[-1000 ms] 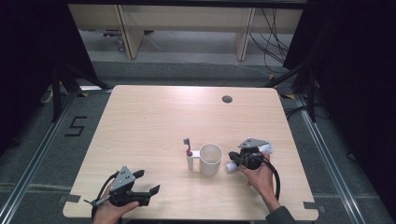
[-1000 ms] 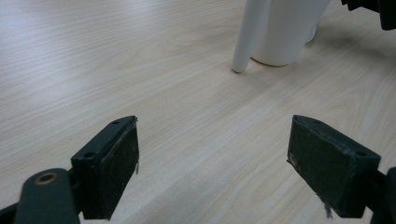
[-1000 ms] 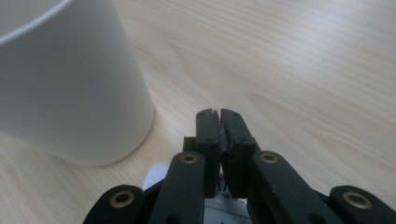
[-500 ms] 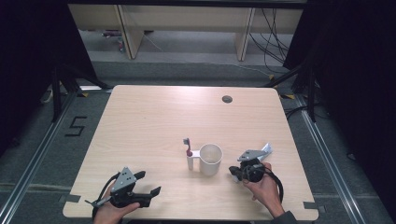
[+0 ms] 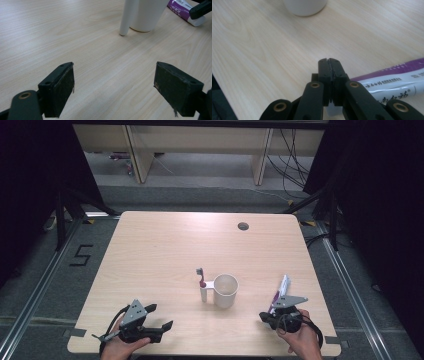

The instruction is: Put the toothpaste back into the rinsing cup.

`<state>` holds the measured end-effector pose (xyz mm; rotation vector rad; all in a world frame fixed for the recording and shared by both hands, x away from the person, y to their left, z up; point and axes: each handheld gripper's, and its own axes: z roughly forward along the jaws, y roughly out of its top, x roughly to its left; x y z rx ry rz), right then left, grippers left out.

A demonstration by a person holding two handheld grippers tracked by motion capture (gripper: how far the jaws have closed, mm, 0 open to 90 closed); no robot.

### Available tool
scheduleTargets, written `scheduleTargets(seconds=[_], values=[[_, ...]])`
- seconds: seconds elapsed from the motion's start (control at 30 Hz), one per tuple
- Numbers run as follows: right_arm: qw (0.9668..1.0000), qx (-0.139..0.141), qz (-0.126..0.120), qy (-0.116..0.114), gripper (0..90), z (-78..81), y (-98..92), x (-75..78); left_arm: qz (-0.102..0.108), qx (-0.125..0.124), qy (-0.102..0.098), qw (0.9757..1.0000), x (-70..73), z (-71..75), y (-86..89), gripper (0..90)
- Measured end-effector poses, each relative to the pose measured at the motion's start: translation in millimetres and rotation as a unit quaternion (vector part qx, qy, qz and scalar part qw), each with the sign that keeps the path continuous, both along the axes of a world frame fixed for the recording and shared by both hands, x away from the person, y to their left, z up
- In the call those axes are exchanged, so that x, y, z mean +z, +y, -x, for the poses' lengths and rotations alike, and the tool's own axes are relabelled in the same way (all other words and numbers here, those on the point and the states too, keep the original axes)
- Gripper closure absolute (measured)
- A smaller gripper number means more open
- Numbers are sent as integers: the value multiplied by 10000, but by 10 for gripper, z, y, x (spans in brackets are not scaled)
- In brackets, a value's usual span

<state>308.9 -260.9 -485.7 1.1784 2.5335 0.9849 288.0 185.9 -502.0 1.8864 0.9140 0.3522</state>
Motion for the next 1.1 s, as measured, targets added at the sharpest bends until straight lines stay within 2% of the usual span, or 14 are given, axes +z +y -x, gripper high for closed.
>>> scheduleTargets(seconds=[0.07,0.1,0.13,0.3,0.43,0.47,0.5,0.57,0.6,0.7,0.83,0.87,1.03,1.1], values=[[9998,-18,12,-186,888,42,-73,-16,34,15,-2,10000,0,2,-10,160],[9998,-189,-94,-45,888,90,-89,0,10,17,4,10000,-1,7,-10,160],[9997,-66,-28,-219,888,89,-137,-1,-6,16,9,10000,-2,8,-10,160],[9993,-180,98,-302,894,153,-256,14,-39,-42,20,10000,-9,0,-22,160],[9994,-146,263,-186,895,178,-320,29,-66,-31,25,10000,-8,-6,-26,160],[9993,-291,242,-3,894,201,-314,42,-106,-9,38,9999,-3,2,-25,160],[9991,-169,292,-262,893,180,-338,18,-51,-26,33,10000,-6,-2,-28,160],[9992,-270,199,-222,871,192,-344,22,-97,-20,23,9999,-1,-8,-24,160],[9992,-314,246,-24,850,196,-367,83,-92,-29,28,9999,-3,-10,-25,160],[9982,-553,63,-210,754,143,-420,191,-67,-60,20,10000,0,-8,-29,160],[9911,-1229,396,-316,553,-59,-556,300,-123,-28,34,9999,3,0,-29,160],[9885,-1447,438,-104,484,-90,-564,306,-105,-20,35,9999,2,0,-31,160],[9870,-1478,601,214,404,-269,-656,247,-56,-57,36,10000,-9,-12,-33,160],[9864,-1558,457,270,351,-312,-642,214,12,-56,84,9999,-6,-18,-38,160]])
